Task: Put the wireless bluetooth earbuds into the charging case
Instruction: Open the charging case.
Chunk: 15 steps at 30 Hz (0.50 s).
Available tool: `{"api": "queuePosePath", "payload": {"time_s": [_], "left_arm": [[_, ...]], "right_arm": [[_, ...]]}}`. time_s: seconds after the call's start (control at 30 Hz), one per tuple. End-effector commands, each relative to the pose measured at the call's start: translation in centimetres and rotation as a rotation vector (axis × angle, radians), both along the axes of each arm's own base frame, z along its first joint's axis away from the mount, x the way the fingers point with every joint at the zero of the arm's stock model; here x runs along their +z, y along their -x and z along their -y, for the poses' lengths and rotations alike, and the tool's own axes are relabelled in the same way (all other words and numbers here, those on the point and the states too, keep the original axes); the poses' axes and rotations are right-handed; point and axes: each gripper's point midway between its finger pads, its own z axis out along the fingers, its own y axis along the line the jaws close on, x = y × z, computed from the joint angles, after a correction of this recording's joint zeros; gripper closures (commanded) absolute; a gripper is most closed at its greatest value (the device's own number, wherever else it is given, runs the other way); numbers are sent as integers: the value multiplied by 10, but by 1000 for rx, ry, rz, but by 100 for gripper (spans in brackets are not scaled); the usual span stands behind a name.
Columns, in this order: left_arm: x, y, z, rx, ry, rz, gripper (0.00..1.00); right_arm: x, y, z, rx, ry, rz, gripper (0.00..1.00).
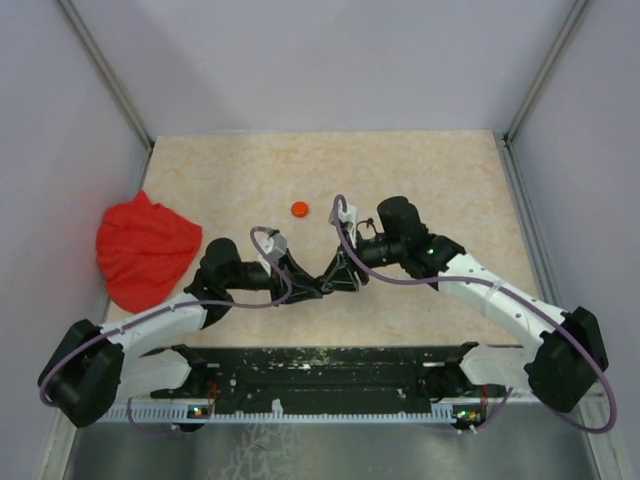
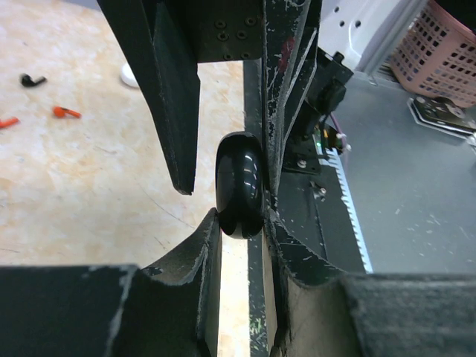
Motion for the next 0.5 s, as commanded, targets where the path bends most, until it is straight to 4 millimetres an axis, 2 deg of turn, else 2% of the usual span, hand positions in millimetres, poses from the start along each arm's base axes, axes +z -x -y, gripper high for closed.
{"api": "queuePosePath", "payload": {"time_s": [0.0, 0.2, 0.47], "left_arm": [[28, 1, -2, 42, 110, 121, 99], [32, -2, -5, 93, 145, 102, 99], [27, -5, -6, 121, 155, 66, 99]], "right_arm": [[20, -16, -1, -44, -85, 107, 57], [22, -12, 0, -33, -115, 130, 56], [34, -7, 3, -26, -174, 192, 55]]}}
